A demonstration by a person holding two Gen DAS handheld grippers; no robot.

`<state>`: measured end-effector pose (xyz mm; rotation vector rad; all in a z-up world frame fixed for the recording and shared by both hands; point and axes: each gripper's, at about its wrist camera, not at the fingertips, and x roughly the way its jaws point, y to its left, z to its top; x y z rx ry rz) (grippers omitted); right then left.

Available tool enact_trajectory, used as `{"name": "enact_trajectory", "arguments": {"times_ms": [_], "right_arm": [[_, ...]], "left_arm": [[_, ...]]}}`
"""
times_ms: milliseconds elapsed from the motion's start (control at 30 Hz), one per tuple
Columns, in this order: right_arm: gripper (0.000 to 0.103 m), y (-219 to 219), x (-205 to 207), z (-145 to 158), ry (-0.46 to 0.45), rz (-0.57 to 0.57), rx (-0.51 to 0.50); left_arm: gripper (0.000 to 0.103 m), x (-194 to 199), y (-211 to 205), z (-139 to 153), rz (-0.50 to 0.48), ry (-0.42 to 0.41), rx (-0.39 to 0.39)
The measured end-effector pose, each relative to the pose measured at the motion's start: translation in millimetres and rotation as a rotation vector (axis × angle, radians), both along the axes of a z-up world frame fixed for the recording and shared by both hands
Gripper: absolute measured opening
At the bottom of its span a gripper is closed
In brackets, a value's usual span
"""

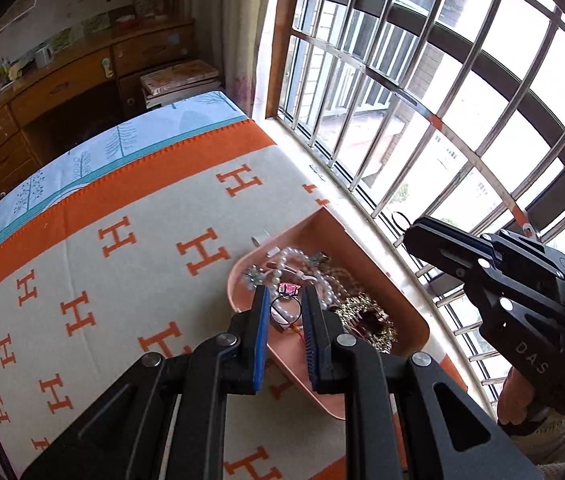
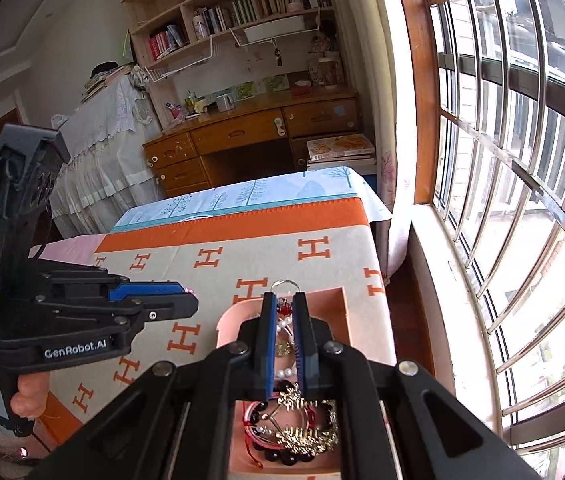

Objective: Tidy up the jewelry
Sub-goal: 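Lower both rings into the pink tray and open both tools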

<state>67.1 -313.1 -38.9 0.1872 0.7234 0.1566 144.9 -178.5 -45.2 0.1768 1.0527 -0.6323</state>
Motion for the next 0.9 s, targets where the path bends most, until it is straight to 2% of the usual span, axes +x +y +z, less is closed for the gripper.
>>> {"name": "enact_trajectory", "arguments": {"times_ms": [167, 367, 433, 467, 500, 567, 600, 733, 800, 900], "right_arm": [[0.008, -8.5, -4.0, -15.5, 0.05, 0.015, 0.03], [0.008, 4.7, -7.2, -34.3, 0.104, 0.09, 0.038], [0.008, 8.6, -6.1, -36.6, 0.12, 0.112, 0.045], [0.008, 10.2, -5.7, -36.9, 0.128, 0.122, 0.049], [0.008, 11.2, -5.5, -37.1, 0.137, 0.134, 0.059], [0.008, 11.6, -5.1, -36.3, 0.15, 0.148, 0.086], [0.008, 10.9, -4.9, -35.0, 0.15, 0.147, 0.094], [0.008, 8.9, -7.3, -26.8, 0.14, 0.143, 0.119], [0.008, 9.9, -10.3, -21.8, 0.132, 0.145, 0.121], [0.008, 11.6, -12.9, -14.8, 0.127, 0.159, 0.124]], "left_arm": [[0.014, -16.8, -19.6, -27.5, -0.026, 0.066, 0.044], [0.014, -24.6, -21.1, -53.7, -0.034, 0.102, 0.109], [0.022, -26.1, -17.7, -53.5, -0.03, 0.1, 0.112], [0.033, -26.9, -15.9, -51.7, -0.024, 0.093, 0.114], [0.048, -27.3, -14.4, -49.5, -0.018, 0.085, 0.115], [0.065, -27.8, -8.7, -42.2, 0.004, 0.057, 0.112], [0.07, -28.1, -5.5, -38.1, 0.016, 0.045, 0.112], [0.078, -27.8, 7.5, -21.0, 0.056, 0.009, 0.116], [0.086, -29.2, 14.5, -12.8, 0.08, -0.017, 0.125], [0.088, -33.1, 25.5, -1.4, 0.111, -0.044, 0.129]]}}
